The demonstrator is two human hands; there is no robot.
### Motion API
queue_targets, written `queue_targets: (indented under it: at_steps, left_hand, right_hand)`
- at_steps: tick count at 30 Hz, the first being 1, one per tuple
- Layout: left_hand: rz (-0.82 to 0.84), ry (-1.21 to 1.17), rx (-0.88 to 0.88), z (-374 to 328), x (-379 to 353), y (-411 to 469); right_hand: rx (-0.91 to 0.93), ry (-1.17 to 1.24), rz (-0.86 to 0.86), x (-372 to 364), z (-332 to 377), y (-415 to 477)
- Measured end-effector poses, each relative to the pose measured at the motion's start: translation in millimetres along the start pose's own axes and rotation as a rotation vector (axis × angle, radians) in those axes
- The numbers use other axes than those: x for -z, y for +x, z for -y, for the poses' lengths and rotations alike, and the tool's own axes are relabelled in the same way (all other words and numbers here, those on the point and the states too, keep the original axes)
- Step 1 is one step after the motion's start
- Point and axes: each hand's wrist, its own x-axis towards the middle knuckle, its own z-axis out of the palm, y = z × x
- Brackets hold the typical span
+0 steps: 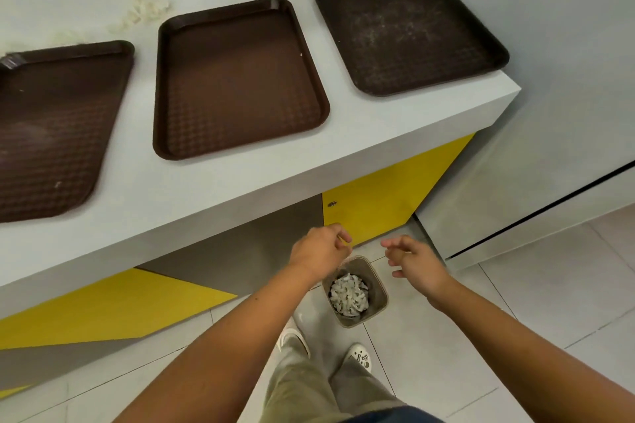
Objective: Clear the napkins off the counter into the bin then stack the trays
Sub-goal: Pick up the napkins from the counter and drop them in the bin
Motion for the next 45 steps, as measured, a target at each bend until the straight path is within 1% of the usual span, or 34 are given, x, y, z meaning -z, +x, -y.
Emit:
queue_targets:
  at_steps: [4, 8, 12, 16, 20, 23, 28, 31, 34, 37, 40, 45]
  left_hand:
    - [-0.12, -0.008, -0.09, -13.3, 40.6, -15.2]
    - [-0.263, -0.085, -0.143, -17.3, 91.4, -31.3]
    - [-0.437, -0.103, -0.121, -10.0, 144.5, -44.4]
    - [-0.515, -0.164, -0.115, 8.2, 200.4, -47.8]
    - [-0.58, -0.155, -0.085, 40.3, 264.5, -41.3]
    - [-0.647, -0.168, -0.069, 70.4, 318.5, -31.2]
    - [-0.682, -0.145, -0.048, 120.8, 395.7, -3.9]
    - [-0.692, -0.129, -0.055, 148.7, 426.9, 15.7]
    - [-0.674, -0.105, -0.051, 177.1, 451.6, 37.3]
    - [-0.654, -0.102, 0.004, 202.8, 473.3, 60.9]
    - [-0.657, -0.144, 0.044, 221.8, 488.8, 84.8]
    - [-0.684, -0.122, 0.065, 251.5, 503.1, 133.5]
  right_hand:
    - [0.187, -0.029, 0.008, -11.4, 38.9, -5.4]
    - [0.353, -0.056, 0.002, -22.7, 95.1, -12.5]
    - [0.464, -0.053, 0.02, -38.3, 154.2, -13.3]
    - [0.58, -0.056, 0.059, -63.0, 215.4, -5.1]
    - [0.659, -0.084, 0.078, -95.4, 269.4, 19.5]
    - [0.694, -0.11, 0.066, -123.6, 308.1, 45.8]
    - [0.741, -0.105, 0.042, -172.2, 370.4, 85.8]
    - [0.747, -0.107, 0.03, -198.9, 399.9, 108.5]
    - [0.748, -0.124, 0.02, -224.3, 424.7, 129.7]
    - [0.739, -0.168, 0.014, -247.7, 447.7, 154.3]
    - [0.709, -0.225, 0.025, -266.4, 469.3, 180.3]
    - [0.663, -0.306, 0.042, -294.2, 493.9, 226.5]
